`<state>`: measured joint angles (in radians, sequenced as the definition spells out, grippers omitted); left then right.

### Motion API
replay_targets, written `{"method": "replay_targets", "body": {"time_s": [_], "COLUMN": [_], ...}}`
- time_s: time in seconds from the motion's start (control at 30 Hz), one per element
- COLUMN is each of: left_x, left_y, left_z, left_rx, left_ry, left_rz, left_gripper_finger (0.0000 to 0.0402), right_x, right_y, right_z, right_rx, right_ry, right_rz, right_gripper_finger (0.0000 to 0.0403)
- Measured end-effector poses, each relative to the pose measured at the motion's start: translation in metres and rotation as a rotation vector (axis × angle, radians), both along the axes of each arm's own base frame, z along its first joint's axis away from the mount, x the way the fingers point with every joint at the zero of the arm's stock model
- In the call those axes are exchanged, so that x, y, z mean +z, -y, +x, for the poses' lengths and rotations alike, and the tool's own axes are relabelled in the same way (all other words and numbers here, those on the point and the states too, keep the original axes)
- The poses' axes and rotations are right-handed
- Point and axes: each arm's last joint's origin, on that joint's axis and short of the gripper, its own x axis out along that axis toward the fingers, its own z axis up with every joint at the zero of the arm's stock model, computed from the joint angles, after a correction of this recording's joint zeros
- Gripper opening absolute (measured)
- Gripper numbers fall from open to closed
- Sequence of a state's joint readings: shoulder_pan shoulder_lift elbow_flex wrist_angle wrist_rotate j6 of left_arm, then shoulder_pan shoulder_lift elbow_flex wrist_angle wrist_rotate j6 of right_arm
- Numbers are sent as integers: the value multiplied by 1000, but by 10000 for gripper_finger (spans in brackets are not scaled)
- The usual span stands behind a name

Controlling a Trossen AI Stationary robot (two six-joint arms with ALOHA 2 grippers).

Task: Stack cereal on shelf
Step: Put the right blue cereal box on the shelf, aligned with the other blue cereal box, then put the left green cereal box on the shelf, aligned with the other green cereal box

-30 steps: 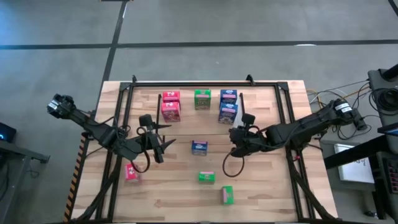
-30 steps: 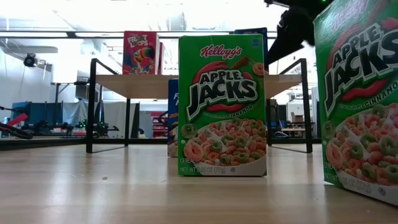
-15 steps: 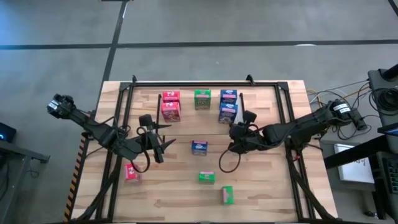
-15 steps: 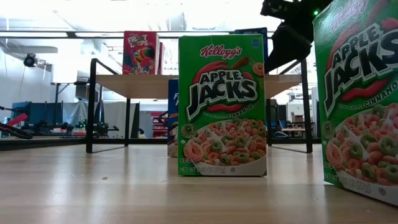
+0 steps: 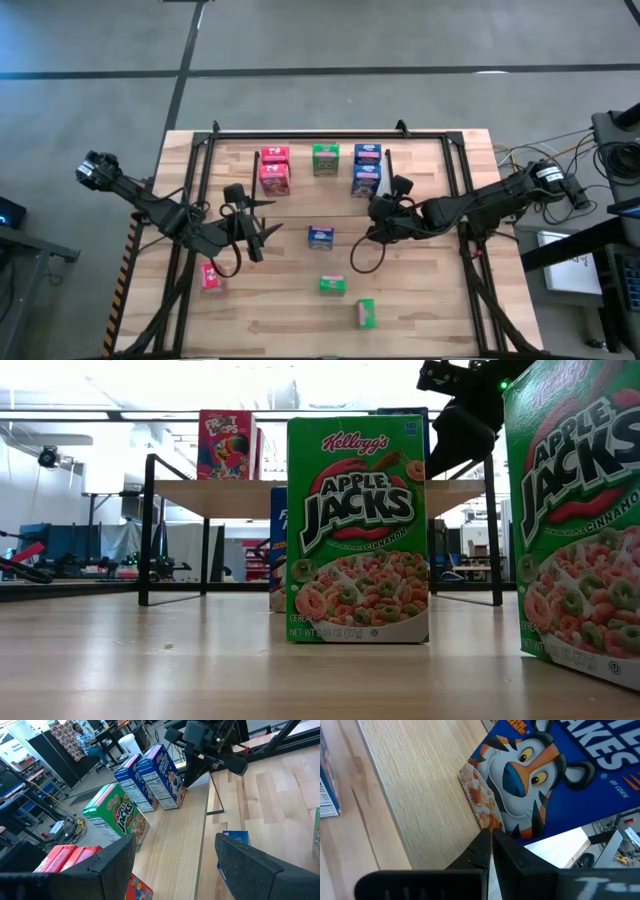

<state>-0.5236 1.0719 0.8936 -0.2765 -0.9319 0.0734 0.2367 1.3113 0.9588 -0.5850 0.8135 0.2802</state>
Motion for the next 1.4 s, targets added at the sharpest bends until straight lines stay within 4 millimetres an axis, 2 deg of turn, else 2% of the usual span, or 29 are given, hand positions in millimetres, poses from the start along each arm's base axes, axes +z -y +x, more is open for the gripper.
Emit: {"method": "replay_targets", "body": {"time_s": [0.37, 0.73, 0.97, 1.1, 1.4], "left_x": [0, 2, -4, -5, -17], "left_y": [0, 3, 13, 21, 44], "left_z": [0, 3, 19, 31, 63], "left_rx": [0, -55, -99, -103, -228], "left_ry": [0, 29, 48, 43, -43], "left_rz": [0, -56, -76, -105, -165], "left_gripper_finger": [255, 255, 255, 255, 255], "right_x": [6, 21, 21, 17, 11], "right_y": [-7, -38, -44, -40, -29], "right_z": [4, -12, -24, -37, -68], "right_rx": [46, 238, 456, 556, 688], "right_ry": [74, 124, 245, 331, 557], "right_rz": [43, 15, 30, 32, -7], "right_gripper_finger": [9, 9, 9, 9, 9]}}
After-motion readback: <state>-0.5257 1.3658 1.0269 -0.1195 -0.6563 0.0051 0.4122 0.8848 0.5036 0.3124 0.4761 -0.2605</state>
